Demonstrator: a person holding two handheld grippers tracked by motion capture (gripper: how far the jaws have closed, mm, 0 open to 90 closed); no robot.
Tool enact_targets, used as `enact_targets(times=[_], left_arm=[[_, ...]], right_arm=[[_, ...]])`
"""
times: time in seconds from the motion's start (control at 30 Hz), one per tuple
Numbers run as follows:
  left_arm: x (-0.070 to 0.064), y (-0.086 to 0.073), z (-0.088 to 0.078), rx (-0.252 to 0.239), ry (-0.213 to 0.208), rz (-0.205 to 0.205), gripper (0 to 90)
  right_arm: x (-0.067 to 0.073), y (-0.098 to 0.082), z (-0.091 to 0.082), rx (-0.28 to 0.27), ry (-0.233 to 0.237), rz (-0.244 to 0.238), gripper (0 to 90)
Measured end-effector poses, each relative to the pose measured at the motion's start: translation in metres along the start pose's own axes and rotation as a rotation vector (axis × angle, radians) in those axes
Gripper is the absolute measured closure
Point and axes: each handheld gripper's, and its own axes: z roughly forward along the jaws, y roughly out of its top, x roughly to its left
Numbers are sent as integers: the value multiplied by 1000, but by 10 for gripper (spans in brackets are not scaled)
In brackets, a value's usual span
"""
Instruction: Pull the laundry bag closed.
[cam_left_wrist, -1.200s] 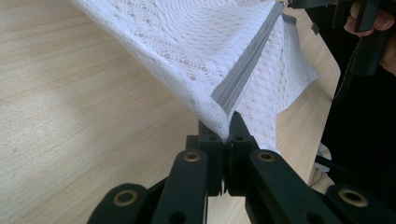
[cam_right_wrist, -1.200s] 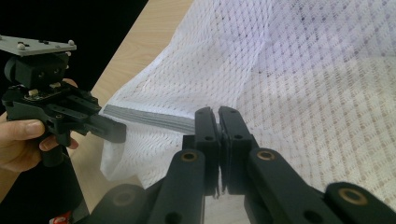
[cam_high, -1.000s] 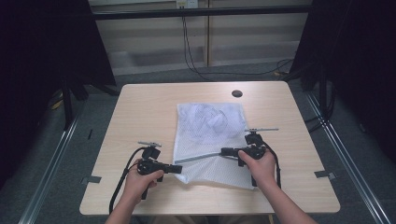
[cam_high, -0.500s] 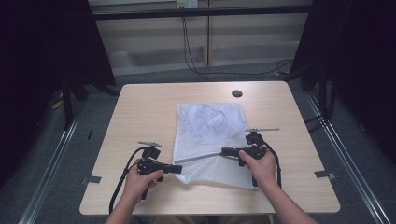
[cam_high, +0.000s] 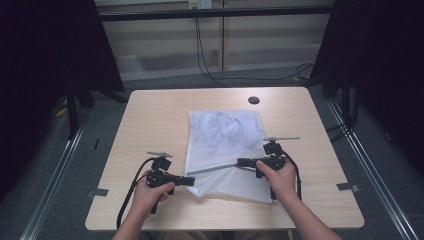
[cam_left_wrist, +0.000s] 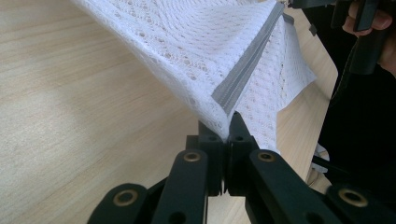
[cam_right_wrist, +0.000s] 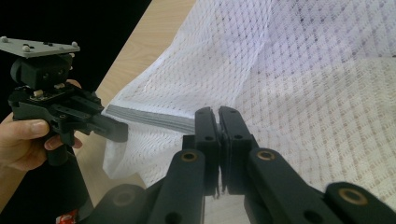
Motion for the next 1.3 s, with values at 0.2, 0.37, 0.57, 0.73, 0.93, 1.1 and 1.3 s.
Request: enact_targets(times=[0.2, 0.37, 0.57, 0.73, 0.93, 1.1, 1.3], left_arm=[[2, -1, -2, -9, 4, -14, 884], [2, -1, -4, -13, 9, -3, 884], [2, -1, -4, -11, 6, 0, 883], [1, -1, -3, -14, 2, -11, 884], [0, -2, -4, -15, 11, -8, 884], [1, -2, -4, -12, 8, -5, 884], [0, -4, -4, -10, 7, -3, 884]], right_arm=[[-2, 0, -3, -3, -19, -4, 870], [-2, 0, -6, -4, -13, -3, 870], [-2, 1, -6, -2, -10, -5, 870], [-3, 1, -7, -4, -7, 0, 870], [-3, 0, -7, -3, -3, 1, 870], [-3, 1, -6, -2, 0, 1, 870], [-4, 1, -6, 3, 2, -1, 870]])
